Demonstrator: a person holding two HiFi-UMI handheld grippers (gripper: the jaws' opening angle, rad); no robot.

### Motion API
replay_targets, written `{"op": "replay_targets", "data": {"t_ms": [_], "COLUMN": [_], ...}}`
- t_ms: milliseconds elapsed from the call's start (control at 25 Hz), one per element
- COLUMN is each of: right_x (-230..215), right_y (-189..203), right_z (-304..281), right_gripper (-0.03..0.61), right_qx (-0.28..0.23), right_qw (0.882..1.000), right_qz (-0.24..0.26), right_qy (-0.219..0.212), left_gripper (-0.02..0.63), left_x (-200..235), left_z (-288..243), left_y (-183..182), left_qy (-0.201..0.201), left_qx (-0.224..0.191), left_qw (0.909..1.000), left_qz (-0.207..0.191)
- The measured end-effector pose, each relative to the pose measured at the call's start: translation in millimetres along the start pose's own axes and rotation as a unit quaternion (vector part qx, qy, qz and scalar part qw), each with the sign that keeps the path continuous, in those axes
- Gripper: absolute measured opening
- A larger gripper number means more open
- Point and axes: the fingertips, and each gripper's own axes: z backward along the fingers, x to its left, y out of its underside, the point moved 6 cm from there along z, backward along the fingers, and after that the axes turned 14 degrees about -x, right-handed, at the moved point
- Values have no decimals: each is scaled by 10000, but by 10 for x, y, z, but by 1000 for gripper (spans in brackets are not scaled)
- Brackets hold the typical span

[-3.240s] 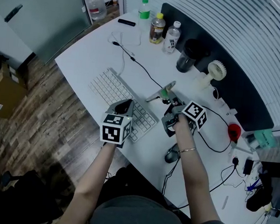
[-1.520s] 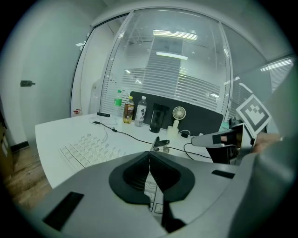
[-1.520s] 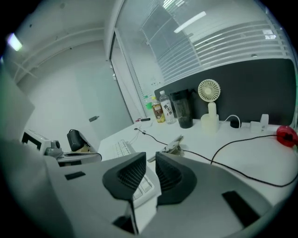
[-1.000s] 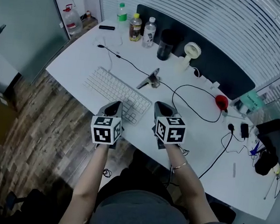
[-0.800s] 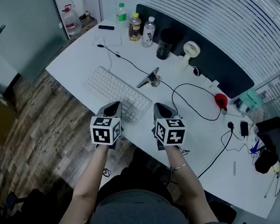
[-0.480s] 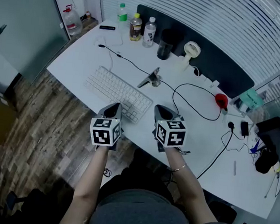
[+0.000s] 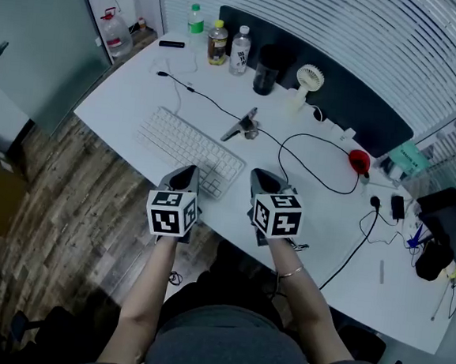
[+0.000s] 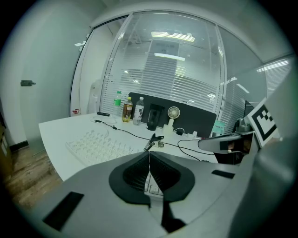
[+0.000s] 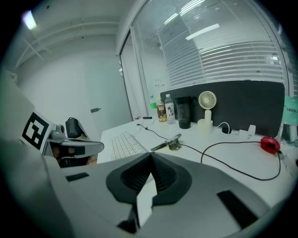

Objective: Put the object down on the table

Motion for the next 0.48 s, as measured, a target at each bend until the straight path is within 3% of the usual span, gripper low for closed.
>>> {"op": "replay_targets", "data": {"t_ms": [480], "right_x": [-106], "right_y": [-10], "right_z": [-32], "right_gripper": [5], "right_qx": [61], "right_qw": [10000], "right_qz": [24], "right_qy": [-48], "left_gripper": [23], "left_x": [-78], "left_z": [-109], "left_y": [-9], "left_qy": [22], "left_qx": [8], "left_qw": [10000], "left_qz": [-87]}}
